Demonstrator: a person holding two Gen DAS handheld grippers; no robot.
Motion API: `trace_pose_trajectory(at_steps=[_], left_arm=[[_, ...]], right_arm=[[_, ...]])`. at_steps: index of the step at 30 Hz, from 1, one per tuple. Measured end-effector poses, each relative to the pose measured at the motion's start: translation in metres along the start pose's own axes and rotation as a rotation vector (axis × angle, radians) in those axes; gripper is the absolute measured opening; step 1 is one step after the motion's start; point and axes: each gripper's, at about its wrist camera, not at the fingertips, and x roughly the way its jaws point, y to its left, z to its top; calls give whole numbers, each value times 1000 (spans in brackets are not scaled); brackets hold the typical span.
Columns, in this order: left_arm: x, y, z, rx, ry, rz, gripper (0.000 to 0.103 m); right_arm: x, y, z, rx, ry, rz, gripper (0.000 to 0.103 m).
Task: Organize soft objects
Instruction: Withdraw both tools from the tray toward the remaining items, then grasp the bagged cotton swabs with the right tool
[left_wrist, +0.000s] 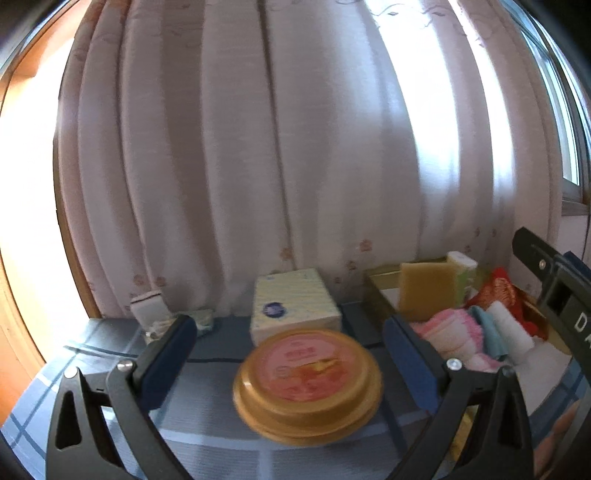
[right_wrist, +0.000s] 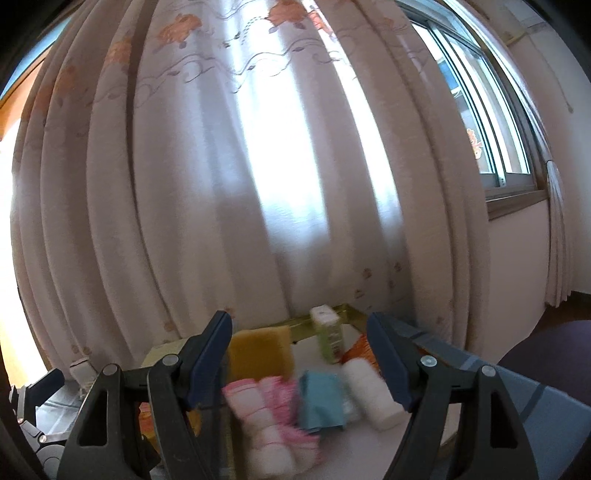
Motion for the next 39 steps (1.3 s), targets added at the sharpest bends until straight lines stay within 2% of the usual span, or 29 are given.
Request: trace_pose_trajectory(at_steps=[5,13,20,26,31,36,39], left_arm=[[1,22,-1,-4,2,21,103],[8,53,-2,73,-9,101,103],[21,94,-3,7,28,134,103],[28,120,-4,31,29,188,103],[36,154,-5,11,46,239,103],[50,198,-7,-75,96,290,103],[59,222,-8,-113,129,352,103]], right_arm=[[-3,26,-4,-13,-10,26,77],[10,77,-14,-71,35,88,77],[21,110,-22,-96,80,131,77],[26,135,-28,-129,109,152,77],[32,155,-34,-145,140,180,77],[37,181,-41,-188,184,243,77],[41,199,-46,-229,205,280,77]])
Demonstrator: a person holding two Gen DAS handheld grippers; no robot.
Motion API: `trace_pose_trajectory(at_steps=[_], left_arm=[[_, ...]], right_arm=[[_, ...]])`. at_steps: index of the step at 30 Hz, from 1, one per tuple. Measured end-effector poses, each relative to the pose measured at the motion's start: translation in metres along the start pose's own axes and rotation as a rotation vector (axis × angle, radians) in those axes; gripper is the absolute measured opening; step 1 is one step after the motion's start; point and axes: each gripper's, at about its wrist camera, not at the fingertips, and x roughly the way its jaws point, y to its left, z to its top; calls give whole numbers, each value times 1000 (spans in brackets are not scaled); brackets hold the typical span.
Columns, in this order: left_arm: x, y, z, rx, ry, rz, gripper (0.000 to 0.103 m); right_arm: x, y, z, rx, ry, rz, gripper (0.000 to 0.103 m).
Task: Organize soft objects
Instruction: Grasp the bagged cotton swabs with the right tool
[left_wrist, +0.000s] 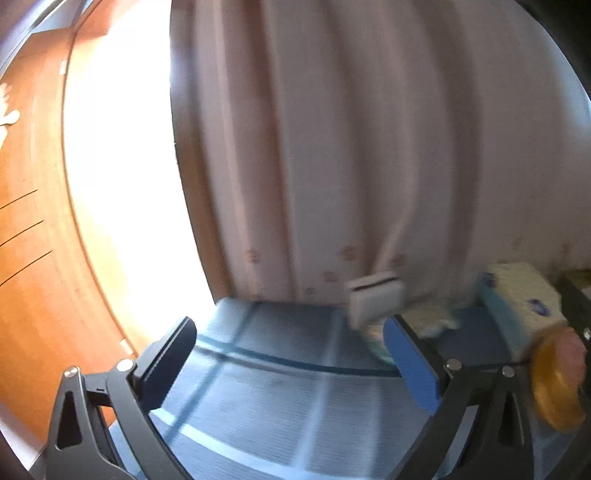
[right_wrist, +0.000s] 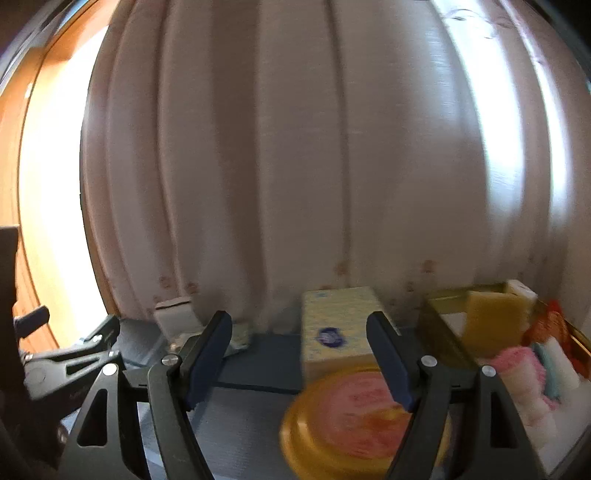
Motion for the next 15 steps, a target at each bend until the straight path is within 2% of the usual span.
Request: trace_pose_trajectory(at_steps=[2,5,10,15], left_arm=[[11,9,2,-5,19,50,103],[24,21,5,-7,49,106,102],[45,51,3,-133,147,93,103],[51,73,1,-243,177,99,102]], right_arm=[[6,9,1,-8,3,29,77],[24,24,2,-31,65,75,78],[63,49,2,-67,223,202,78],[102,62,-4,-6,384,254,78]])
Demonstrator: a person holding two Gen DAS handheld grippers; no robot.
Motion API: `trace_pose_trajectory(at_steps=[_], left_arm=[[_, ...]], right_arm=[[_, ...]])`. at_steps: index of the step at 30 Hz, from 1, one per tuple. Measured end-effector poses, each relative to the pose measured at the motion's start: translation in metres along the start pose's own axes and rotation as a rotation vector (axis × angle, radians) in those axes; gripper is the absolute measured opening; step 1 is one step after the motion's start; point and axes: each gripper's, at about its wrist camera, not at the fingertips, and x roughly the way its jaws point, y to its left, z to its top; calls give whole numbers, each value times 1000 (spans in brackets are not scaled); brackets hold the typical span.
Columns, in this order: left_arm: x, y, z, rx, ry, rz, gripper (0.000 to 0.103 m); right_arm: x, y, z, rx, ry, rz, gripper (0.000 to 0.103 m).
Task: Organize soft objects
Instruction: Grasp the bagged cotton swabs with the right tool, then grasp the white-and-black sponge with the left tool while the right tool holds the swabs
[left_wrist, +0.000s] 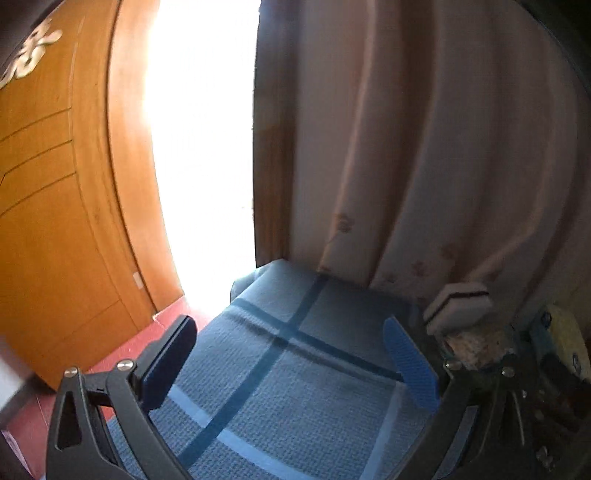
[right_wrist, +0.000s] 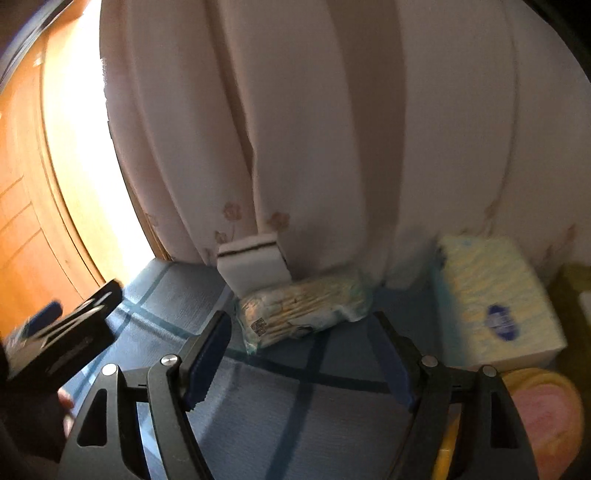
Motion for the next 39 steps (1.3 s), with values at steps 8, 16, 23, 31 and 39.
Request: trace_pose_trajectory(at_steps=[8,16,23,31,39], left_arm=[[1,10,2,-24,1,32,103],[7,9,4,-17,2,32,103],[4,8,4,-18,6,19,103],[-1,10,4,-29,-1,-16,103],[-10,-9,2,67,-35,-124,103]], right_arm=[[37,1,10,113,87,2,78],[64,-8,15,250,138,4,78],[68,-5,19,210,155,24,57],[23,-6,-4,119,65,106,45],[-56,0,-32,-130,-136,33,45]])
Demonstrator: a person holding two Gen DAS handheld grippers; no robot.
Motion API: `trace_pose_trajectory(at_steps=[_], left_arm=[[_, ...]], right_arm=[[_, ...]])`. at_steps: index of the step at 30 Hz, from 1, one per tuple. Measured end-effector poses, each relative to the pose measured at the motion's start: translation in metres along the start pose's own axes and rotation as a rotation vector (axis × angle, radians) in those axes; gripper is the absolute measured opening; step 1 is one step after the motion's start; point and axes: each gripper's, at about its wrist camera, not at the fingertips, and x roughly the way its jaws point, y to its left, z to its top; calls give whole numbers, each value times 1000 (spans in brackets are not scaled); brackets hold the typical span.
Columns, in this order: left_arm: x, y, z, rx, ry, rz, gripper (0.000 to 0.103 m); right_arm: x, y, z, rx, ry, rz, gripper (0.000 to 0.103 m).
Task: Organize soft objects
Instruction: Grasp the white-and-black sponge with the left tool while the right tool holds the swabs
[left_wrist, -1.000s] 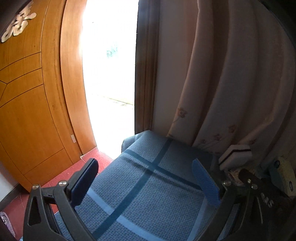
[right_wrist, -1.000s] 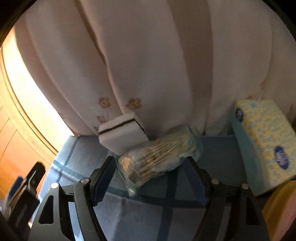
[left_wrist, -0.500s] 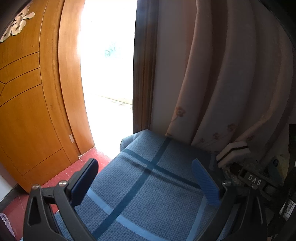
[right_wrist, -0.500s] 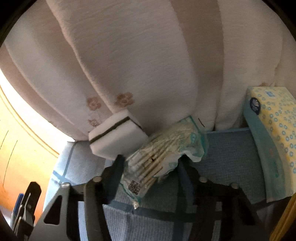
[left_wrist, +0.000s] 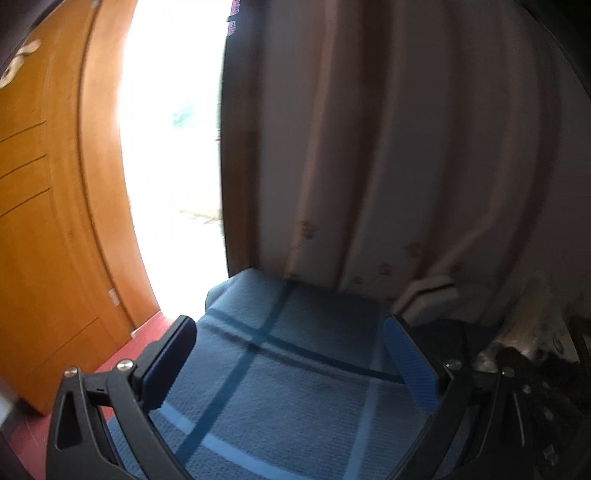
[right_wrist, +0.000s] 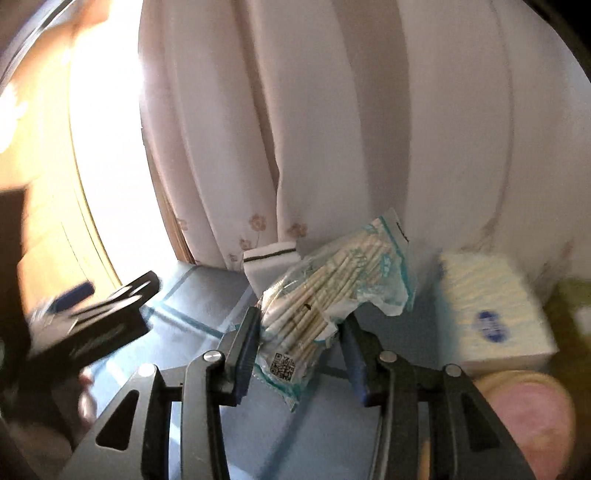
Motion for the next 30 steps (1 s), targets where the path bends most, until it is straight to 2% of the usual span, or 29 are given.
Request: trace_pose_trajectory(at_steps=[4,8,14,17,20,22,26,27,30], left_arm=[[-4,-17,-3,77,-12,-62,103],[-8,-34,-5,139,-13,-152,103],[3,-68,12,211,83,-255,103],[24,-89,28,270,119,-288,102],[42,-108,28,330,125,-258,99],[51,-119,25,360,138,-250,92],[70,-132,20,388,156,-210,91],[74,-133,20,384,164,-206,89],[88,-131,18,363,197,-192,70]], right_arm=[[-37,1,-13,-117,-89,-57,45],[-53,-3,-18,-174,-146,-109,45],[-52,-17,-15,-120,-140,-99,45],[-59,-22,-13,-109,-140,-96,45],[-65,-31,-10,-96,-136,-89,45],[-68,-35,-7,-80,-125,-85,45],[-62,-46,-6,-43,-98,-67,45],[-62,-48,-6,-37,-95,-66,45],[-59,-50,-5,-32,-87,-64,45]])
